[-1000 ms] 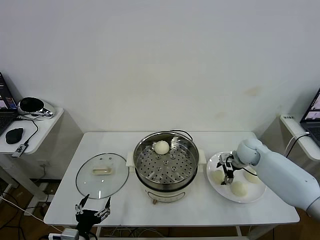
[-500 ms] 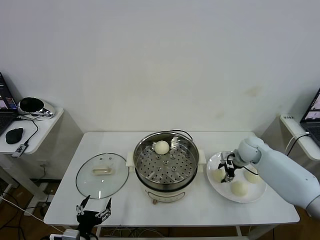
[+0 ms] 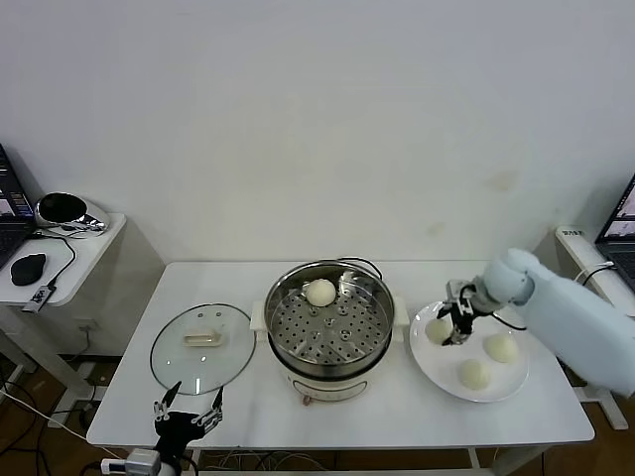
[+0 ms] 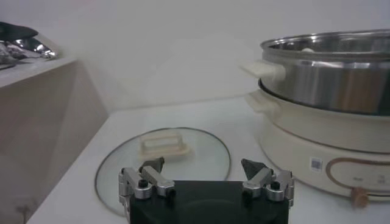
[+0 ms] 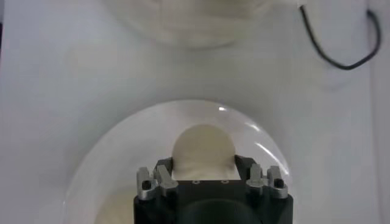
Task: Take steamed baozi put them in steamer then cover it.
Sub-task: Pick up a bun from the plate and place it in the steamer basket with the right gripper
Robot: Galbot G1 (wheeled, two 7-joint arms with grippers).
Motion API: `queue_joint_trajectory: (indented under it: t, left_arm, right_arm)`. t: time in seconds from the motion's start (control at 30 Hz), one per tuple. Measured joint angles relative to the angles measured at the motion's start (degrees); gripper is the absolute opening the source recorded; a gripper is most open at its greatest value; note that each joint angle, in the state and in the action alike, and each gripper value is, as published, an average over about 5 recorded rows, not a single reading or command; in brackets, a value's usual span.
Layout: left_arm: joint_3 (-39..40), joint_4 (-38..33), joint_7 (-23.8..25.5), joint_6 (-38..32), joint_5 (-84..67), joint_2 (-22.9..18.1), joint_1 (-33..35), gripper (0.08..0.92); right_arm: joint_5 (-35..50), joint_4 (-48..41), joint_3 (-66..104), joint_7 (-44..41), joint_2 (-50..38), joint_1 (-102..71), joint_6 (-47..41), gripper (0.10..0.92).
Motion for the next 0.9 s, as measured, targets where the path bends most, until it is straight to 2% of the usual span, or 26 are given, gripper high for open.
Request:
queue_joint_trajectory:
  t: [0.43, 0.63, 0.9]
  left_arm:
    - [-1.48, -0.57, -0.19, -0.38, 0.23, 0.35, -0.65, 0.823]
    - [-2.05, -1.22, -0.72, -0.80, 0.05, 0.06, -0.43, 0.823]
    - [-2.42, -2.02, -1.07, -0.83, 0.33, -0.38, -0.35, 0.823]
  right_arm:
    - [18.19, 7.52, -17.04, -4.41, 1.79, 24.37, -6.85, 0.636]
    - [25.38, 7.50, -23.03, -4.59, 6.96, 30.62, -10.79, 0.636]
    - [29.14, 4.01, -26.95, -3.89, 16.91, 32.98, -14.40, 0.636]
